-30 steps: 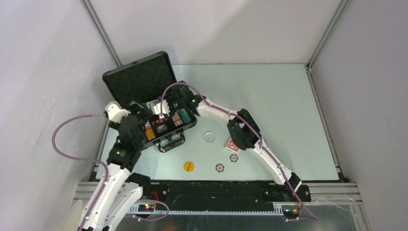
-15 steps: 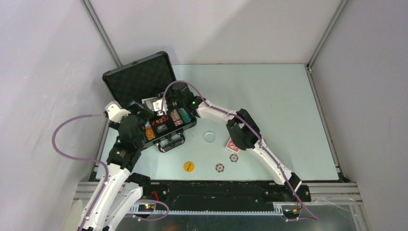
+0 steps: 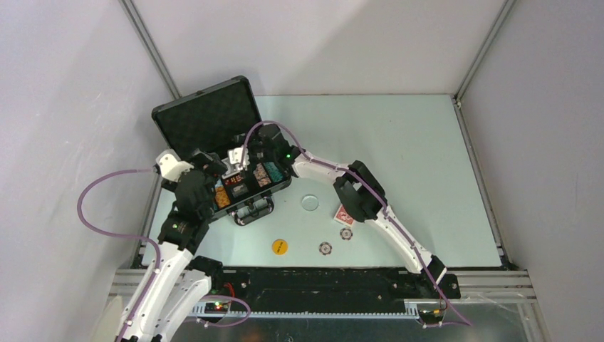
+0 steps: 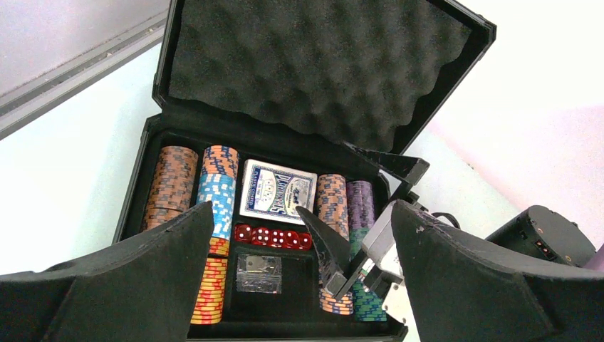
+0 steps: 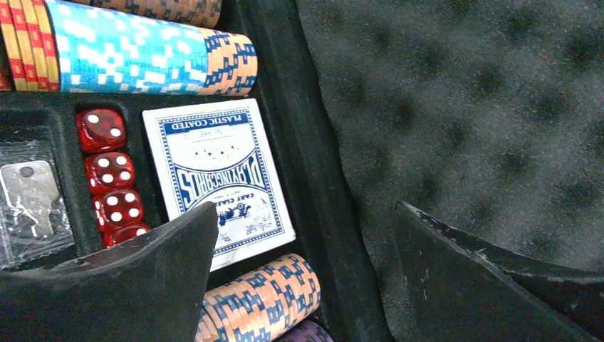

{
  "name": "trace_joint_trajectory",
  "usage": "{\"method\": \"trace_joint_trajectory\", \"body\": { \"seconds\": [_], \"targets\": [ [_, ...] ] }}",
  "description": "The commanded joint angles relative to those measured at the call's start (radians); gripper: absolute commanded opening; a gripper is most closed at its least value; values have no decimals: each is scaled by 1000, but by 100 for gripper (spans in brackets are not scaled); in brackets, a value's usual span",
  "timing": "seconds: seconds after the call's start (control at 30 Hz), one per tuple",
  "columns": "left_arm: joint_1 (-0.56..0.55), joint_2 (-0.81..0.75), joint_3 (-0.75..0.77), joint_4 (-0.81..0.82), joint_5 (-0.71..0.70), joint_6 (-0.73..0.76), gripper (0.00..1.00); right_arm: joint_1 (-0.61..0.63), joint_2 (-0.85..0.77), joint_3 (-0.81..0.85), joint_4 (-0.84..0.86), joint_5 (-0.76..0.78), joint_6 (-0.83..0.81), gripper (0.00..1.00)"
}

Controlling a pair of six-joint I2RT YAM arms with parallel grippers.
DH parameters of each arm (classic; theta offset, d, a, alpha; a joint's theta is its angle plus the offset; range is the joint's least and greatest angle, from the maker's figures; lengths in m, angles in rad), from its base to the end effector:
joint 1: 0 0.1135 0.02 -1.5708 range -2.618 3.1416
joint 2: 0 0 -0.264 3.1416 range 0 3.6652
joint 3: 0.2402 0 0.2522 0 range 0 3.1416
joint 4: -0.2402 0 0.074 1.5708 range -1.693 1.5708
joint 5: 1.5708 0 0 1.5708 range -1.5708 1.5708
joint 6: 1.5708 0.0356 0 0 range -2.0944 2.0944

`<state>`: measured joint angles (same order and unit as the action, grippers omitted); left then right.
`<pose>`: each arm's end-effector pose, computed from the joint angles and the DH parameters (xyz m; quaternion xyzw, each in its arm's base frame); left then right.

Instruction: Pack up texas hold em set

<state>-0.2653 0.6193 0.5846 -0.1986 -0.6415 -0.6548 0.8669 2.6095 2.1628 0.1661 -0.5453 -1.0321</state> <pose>0.1519 -0.0192 0.2945 -0.3359 0.6927 -0.0396 0.6370 0.3708 0.4653 0.1668 -0.7200 0.3163 0.1667 0.5948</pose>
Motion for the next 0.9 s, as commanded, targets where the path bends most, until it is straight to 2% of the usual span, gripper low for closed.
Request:
{"method": "trace_joint_trajectory", "body": {
  "seconds": [0.0,0.17,0.3,0.5,0.57,0.63,0.73,0.87],
  "targets": [
    [0,-5,31,22,12,6,100,-9,-52,-15,116,18,56,94],
    [1,-10,31,26,14,6,100,-26,-98,-18,141,34,183,89],
    [1,-5,36,26,12,10,100,-39,-178,-54,149,101,460,84],
    [1,28,55,23,15,16,100,-95,-390,-265,180,283,949,76],
    [2,74,84,15,35,23,100,-119,-481,-346,143,360,1070,74],
    [4,131,119,-9,69,22,99,-142,-570,-431,56,479,1192,77],
    [14,227,152,-11,88,8,96,-185,-723,-527,-112,536,1342,83],
    [54,371,211,-10,159,-14,90,-215,-916,-728,-227,561,1397,83]
  ]
}}
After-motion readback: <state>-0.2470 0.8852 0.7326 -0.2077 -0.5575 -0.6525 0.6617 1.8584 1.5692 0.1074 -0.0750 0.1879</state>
